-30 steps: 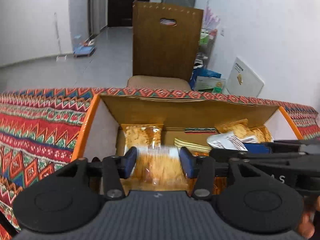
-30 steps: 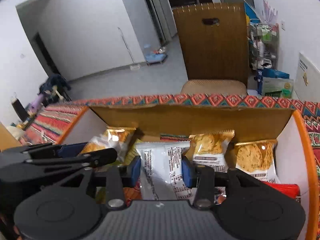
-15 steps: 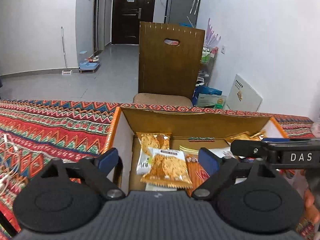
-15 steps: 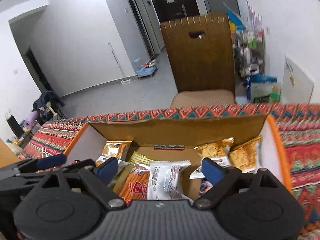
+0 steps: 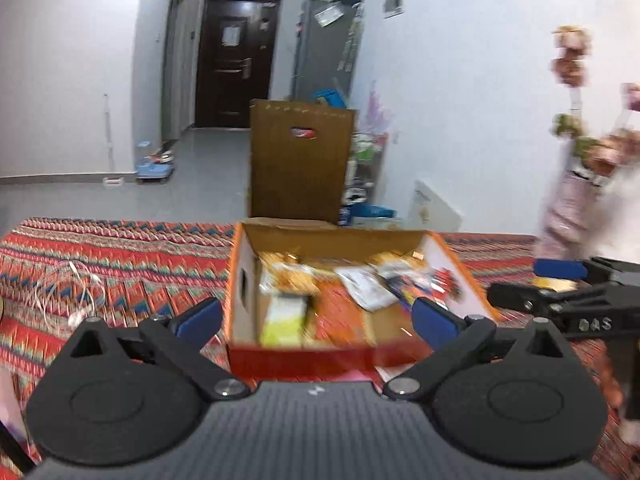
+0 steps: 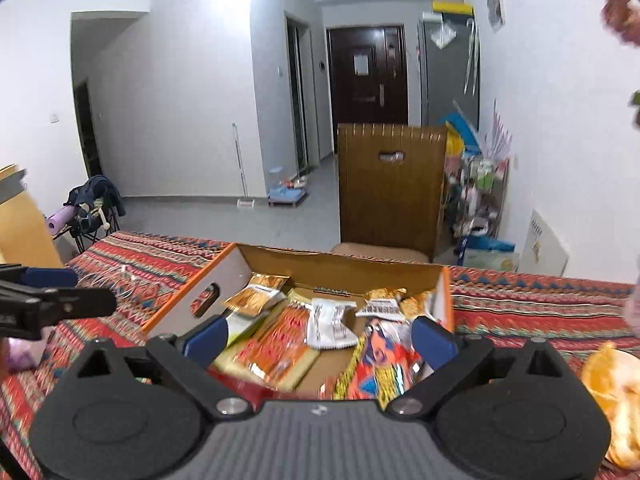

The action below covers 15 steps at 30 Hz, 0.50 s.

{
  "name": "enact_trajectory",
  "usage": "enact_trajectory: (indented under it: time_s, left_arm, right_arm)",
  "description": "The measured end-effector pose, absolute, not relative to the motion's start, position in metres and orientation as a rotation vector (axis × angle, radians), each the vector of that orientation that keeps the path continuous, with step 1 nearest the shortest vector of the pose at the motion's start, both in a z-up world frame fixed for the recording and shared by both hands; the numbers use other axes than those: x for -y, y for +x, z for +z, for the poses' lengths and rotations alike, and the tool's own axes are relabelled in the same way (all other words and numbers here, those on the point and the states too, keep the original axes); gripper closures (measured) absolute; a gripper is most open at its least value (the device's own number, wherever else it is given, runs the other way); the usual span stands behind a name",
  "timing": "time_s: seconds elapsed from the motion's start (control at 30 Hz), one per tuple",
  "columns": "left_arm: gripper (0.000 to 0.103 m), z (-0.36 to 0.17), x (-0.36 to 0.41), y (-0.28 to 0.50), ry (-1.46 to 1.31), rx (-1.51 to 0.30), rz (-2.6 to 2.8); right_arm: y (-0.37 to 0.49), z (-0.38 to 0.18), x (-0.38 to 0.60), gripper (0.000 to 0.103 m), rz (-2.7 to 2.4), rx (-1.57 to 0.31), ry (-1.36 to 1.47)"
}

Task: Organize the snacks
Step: 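Open both tools to release the packets into the box, then grasp a pink packet with the right tool while the left grasps a white packet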

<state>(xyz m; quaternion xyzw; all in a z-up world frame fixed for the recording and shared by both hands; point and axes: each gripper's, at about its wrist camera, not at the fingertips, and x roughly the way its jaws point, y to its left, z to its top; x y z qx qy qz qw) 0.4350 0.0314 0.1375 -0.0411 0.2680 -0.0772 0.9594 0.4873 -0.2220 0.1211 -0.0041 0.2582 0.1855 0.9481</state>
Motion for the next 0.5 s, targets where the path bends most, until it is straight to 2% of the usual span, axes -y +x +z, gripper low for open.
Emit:
enact_trajectory:
  time_s: [0.2, 0.37, 0.5]
  left_arm:
    - [0.0, 0.123, -0.03, 0.321, -0.134, -0.478, -0.197]
    - [0.0, 0.097, -0.031, 0.223, -0.128, -0.416, -0.219]
    - [0.0, 0.075, -0.031, 0.176, -0.082, -0.42, -0.13]
  right_arm:
    - [0.376, 0.116, 0.24, 0.0, 0.42, -0.446, -0.01]
    - [0.291, 0.088, 0.248, 0.0, 0.453, -0.449, -0.011]
    - [0.235, 0.062, 0.241, 0.0, 0.455, -0.452, -0.045]
